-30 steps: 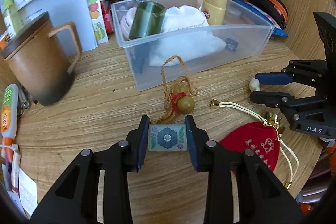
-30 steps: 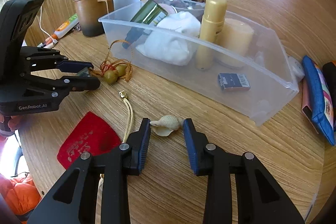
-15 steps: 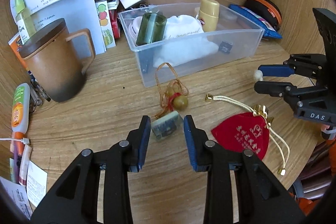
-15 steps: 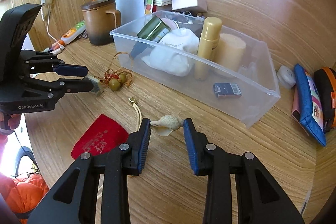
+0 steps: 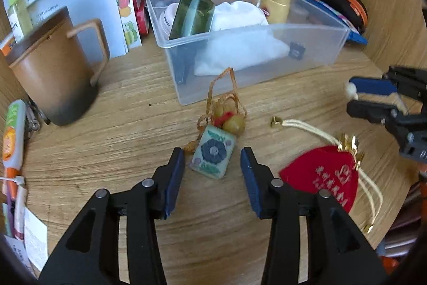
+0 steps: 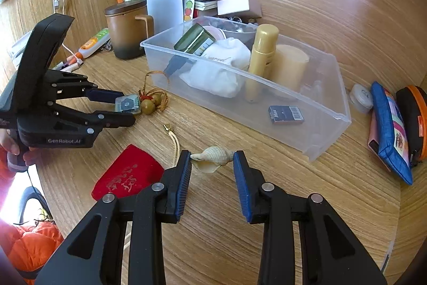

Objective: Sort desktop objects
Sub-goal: 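Grasp the blue-patterned tile charm with the left tool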

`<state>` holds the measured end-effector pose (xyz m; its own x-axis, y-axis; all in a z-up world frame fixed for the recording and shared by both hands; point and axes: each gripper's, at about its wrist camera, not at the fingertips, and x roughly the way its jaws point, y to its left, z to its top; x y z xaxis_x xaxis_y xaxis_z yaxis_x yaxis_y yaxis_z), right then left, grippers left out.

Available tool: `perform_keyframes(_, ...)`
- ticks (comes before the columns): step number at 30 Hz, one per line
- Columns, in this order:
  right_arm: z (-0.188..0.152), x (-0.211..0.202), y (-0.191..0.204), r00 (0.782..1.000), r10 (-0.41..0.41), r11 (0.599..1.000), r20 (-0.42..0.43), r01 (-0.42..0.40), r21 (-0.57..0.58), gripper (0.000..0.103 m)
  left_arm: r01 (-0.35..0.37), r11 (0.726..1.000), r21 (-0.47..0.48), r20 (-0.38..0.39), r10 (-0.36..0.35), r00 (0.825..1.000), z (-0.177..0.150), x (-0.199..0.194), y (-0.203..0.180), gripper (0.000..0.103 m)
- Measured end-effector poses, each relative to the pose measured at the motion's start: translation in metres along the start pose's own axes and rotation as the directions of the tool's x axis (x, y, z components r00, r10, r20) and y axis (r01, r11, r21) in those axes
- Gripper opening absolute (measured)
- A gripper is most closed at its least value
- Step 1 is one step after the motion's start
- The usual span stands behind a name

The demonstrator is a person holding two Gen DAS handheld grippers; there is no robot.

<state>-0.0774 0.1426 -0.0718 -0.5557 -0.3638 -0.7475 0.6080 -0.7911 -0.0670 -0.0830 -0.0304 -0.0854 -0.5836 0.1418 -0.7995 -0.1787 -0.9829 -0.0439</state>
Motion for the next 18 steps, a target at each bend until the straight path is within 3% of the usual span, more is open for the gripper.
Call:
perform_keyframes(3,0.000,0.001,-0.003,1.000,0.002,1.000,-0.004,-0.002,0.007,0.030,-0.014,1.000,0.010,-0.002,0.014,1.000,0.003,0.004,-0.001,0.043)
perform_keyframes(5,-0.001,0.002,-0.004,1.000,0.005,1.000,-0.007,-0.005,0.010,0.030,-0.034,0.999,0.028,-0.001,0.034,0.999,0.002,0.003,-0.004,0.027)
perform_keyframes(6,-0.001,0.002,-0.004,1.000,0.005,1.000,-0.008,-0.005,0.010,0.030,-0.039,0.999,0.031,-0.002,0.040,0.999,0.001,0.002,-0.004,0.024)
perform_keyframes(8,-0.001,0.002,-0.006,1.000,0.004,1.000,-0.008,-0.004,0.012,0.030,-0.009,1.000,0.014,0.000,0.009,1.000,-0.003,-0.004,0.000,0.024)
perform_keyframes(18,0.005,-0.003,-0.009,1.000,0.014,1.000,0.013,-0.014,0.020,0.030,0.006,1.000,0.003,0.090,-0.006,0.996,-0.005,-0.049,0.006,0.024)
